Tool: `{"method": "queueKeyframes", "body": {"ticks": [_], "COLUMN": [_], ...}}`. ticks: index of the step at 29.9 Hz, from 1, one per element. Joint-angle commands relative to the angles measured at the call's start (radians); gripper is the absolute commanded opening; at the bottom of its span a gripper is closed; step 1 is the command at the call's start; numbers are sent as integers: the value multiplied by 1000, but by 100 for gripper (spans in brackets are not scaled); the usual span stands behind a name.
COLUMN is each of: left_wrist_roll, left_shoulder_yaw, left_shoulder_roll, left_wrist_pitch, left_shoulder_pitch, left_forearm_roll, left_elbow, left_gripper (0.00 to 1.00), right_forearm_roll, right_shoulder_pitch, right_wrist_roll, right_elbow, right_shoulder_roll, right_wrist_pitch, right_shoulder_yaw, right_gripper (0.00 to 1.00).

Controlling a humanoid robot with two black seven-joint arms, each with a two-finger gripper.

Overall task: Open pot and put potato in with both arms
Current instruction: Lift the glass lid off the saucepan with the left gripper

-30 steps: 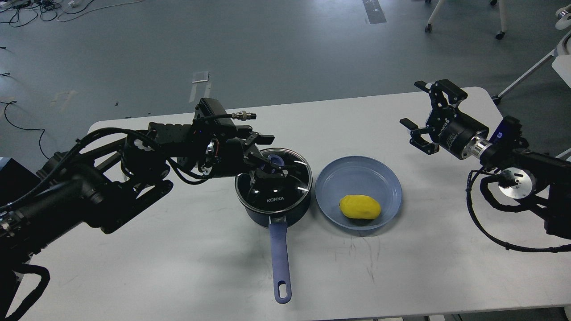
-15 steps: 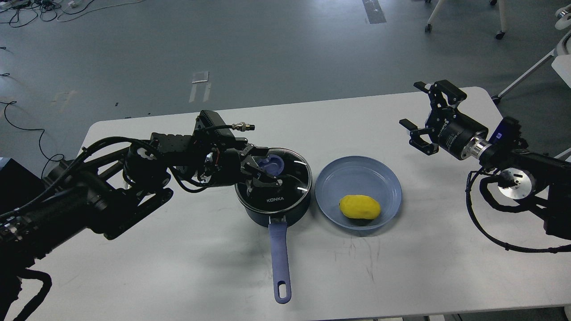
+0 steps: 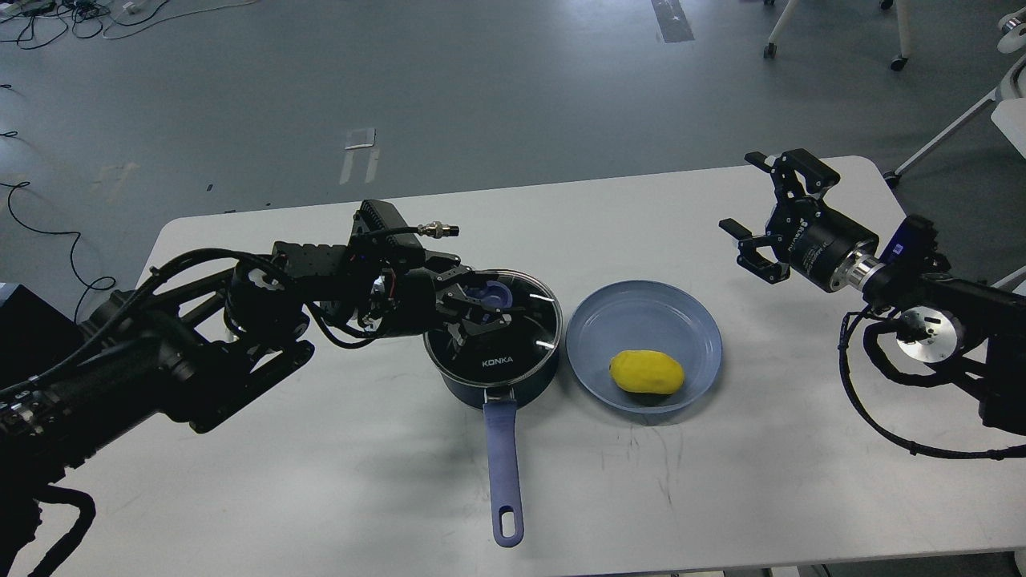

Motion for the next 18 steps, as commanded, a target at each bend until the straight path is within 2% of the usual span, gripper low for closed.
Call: {"method": "queueKeyframes", "body": {"ticks": [1, 10, 14, 18], "left_wrist_roll": [0, 0, 0, 0], "left_shoulder_yaw": [0, -7, -2, 0], "left_shoulder_roll": [7, 15, 66, 145], "left_wrist_pitch": [2, 0, -6, -5], "left_shoulder_pitch": [-1, -49, -122, -136], "left_forearm_roll": [0, -4, -38, -46], "left_elbow": [-3, -32, -75, -95], "left_gripper": [54, 54, 54, 55], "right_forearm_roll": [0, 0, 0, 0], "right_shoulder_pitch": [1, 3, 3, 3], "right_wrist_roll": [0, 0, 0, 0], "right_elbow": [0, 0, 2, 2], "right_shoulder_roll": [1, 1, -2, -3], "right_wrist_pitch": [0, 0, 0, 0], "right_shoulder_yaw": [0, 0, 0, 0], "right_gripper": [99, 99, 99, 99]}}
